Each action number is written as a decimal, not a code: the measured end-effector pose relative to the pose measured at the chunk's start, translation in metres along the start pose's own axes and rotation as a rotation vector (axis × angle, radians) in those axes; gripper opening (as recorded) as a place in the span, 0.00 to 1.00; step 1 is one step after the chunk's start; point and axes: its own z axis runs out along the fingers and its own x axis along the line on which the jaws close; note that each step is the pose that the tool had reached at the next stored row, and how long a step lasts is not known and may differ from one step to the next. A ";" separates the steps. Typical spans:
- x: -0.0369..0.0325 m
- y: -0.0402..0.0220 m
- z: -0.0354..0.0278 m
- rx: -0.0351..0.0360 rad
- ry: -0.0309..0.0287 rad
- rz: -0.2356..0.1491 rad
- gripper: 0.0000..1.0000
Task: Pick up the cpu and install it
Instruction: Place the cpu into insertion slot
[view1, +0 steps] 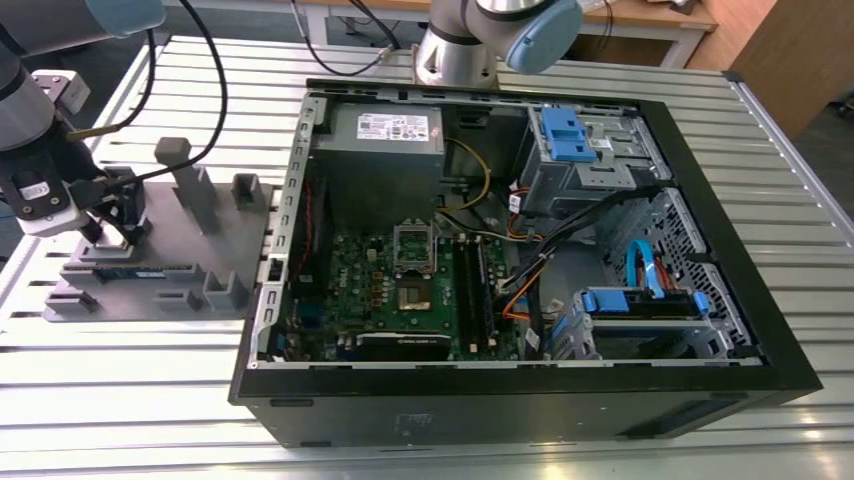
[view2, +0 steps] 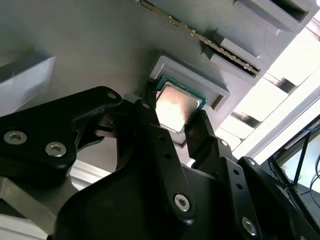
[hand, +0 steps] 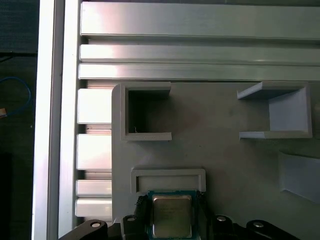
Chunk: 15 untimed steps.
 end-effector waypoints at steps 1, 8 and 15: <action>0.0000 0.0000 0.0000 0.0000 -0.0001 0.000 0.47; 0.0013 0.0001 -0.0002 -0.0003 0.0001 0.000 0.47; 0.0015 0.0002 0.0000 -0.0003 0.0001 0.000 0.47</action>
